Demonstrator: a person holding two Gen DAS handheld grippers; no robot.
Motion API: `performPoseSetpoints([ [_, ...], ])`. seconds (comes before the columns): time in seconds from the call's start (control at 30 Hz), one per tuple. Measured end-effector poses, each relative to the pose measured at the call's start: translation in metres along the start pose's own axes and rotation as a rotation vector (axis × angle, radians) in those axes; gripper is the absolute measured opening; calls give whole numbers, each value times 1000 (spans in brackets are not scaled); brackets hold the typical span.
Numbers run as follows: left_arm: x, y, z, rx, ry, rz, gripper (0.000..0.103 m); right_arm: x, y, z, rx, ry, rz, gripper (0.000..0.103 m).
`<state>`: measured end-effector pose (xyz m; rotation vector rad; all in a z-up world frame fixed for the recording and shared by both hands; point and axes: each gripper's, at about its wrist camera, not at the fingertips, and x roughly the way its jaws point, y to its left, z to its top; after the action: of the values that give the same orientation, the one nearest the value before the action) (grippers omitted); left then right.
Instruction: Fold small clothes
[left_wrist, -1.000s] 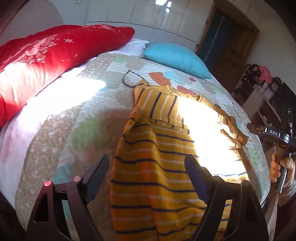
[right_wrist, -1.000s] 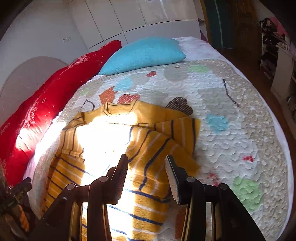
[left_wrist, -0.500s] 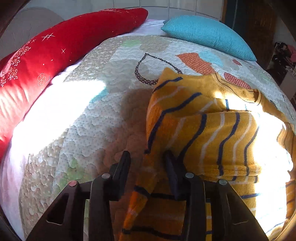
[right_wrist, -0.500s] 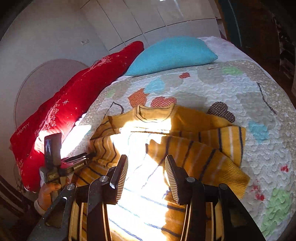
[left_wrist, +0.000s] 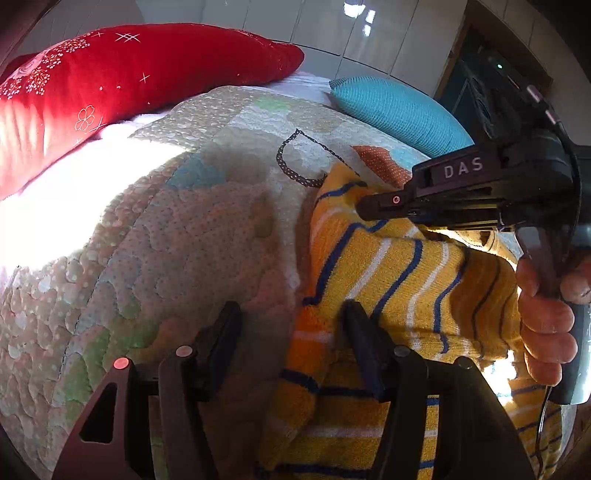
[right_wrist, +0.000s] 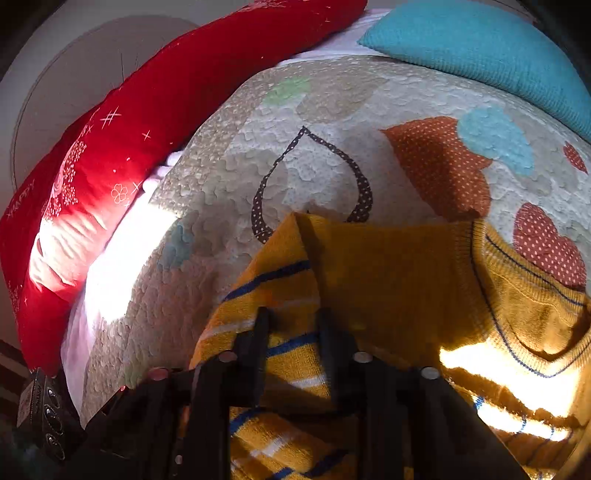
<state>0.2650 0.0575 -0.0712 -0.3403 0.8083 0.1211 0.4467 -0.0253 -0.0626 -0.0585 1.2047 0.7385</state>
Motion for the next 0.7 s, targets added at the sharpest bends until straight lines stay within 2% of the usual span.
performPoseSetpoints([
  [0.1, 0, -1, 0, 2, -2, 5, 59, 7, 27, 18, -90, -8, -80, 7],
  [0.23, -1, -3, -1, 5, -3, 13, 59, 32, 53, 46, -141, -4, -137, 7],
  [0.3, -1, -2, -2, 1, -4, 8, 59, 51, 63, 49, -194, 49, -183, 12],
  [0.33, -1, -2, -2, 0, -4, 7, 59, 53, 66, 49, -204, 46, -213, 14],
  [0.37, -1, -2, -2, -1, -4, 5, 59, 47, 66, 49, -199, 32, -214, 24],
  [0.43, -2, -2, -2, -3, -4, 3, 59, 18, 57, 47, -145, -13, -159, 40],
  [0.53, -2, -1, -2, -4, -2, 1, 59, -47, 31, 32, -68, -84, -159, 41],
  [0.6, -2, -1, -2, -5, -1, 0, 59, -89, 1, 10, 2, -82, -126, 41],
  [0.7, -1, -1, -1, -5, 2, 1, 60, -135, -46, -40, 105, -59, -53, 41],
])
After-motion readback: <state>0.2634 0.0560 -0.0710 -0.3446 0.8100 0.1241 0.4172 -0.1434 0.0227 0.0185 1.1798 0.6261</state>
